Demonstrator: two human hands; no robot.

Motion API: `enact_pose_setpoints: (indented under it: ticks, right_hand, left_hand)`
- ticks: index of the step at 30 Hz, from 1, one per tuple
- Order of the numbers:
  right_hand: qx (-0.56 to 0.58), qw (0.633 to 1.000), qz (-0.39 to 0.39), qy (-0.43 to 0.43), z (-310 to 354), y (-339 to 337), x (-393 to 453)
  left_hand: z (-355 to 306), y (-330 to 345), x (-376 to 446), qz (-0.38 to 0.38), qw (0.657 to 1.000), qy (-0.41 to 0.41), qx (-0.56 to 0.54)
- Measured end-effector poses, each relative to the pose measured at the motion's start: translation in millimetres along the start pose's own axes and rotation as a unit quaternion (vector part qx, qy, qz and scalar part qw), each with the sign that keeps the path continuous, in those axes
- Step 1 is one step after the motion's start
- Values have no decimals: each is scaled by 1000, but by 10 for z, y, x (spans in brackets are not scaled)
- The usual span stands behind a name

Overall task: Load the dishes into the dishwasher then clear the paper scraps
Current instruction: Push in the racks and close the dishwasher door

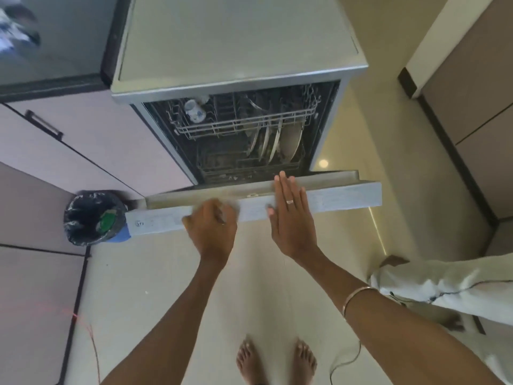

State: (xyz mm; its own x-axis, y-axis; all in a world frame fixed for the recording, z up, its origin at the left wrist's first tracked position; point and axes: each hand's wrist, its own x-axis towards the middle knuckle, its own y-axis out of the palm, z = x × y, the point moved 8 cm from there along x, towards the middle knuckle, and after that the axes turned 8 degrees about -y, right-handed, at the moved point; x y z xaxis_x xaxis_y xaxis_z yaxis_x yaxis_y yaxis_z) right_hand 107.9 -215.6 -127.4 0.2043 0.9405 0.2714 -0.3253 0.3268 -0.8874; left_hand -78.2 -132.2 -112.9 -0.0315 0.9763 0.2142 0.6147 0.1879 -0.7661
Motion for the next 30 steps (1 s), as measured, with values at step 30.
enact_pose_setpoints:
  ticks: [30]
  right_hand:
    - [-138,986,-88,-13,-265,-179,1589]
  left_hand:
    - [-1037,517,1580,-25,963,222,151]
